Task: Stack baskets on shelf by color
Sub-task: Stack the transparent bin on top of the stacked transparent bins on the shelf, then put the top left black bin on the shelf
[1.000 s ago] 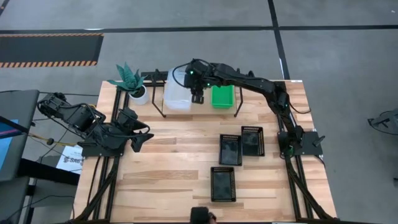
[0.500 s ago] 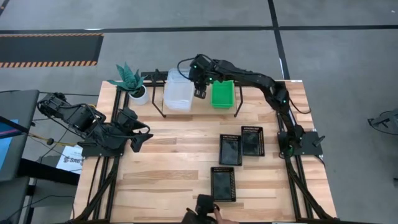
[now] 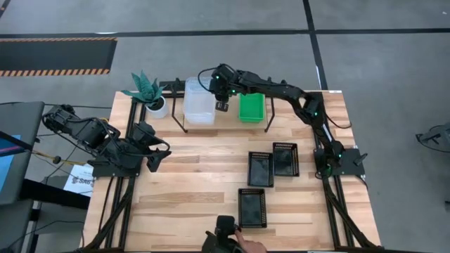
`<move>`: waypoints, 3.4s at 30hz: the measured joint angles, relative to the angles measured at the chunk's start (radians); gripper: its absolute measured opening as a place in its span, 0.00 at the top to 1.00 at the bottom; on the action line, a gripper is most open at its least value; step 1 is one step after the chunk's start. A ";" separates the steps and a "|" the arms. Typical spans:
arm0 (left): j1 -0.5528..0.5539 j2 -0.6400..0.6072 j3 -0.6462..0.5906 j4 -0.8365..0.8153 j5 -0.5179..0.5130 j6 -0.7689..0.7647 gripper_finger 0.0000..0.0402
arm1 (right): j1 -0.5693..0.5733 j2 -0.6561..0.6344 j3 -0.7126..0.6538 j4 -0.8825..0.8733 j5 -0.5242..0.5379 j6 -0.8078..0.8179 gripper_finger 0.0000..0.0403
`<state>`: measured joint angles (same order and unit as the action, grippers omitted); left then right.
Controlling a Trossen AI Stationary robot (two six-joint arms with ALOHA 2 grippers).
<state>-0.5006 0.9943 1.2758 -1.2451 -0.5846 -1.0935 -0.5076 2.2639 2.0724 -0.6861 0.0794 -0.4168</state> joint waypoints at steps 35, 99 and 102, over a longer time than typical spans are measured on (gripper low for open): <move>0.000 0.000 0.000 -0.013 0.004 -0.055 0.29 | 0.699 -0.663 -0.558 -0.490 -0.153 0.781 0.60; -0.002 0.021 0.000 -0.014 0.035 -0.093 0.29 | 0.609 -0.771 -0.555 -0.182 0.084 0.429 0.99; -0.002 0.021 0.000 -0.014 0.035 -0.084 0.29 | 0.500 -0.725 -0.524 -0.131 0.124 0.352 0.99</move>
<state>-0.5022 1.0153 1.2758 -1.2593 -0.5495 -1.1780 -0.0074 1.5385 1.5484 -0.8174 0.2031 -0.0644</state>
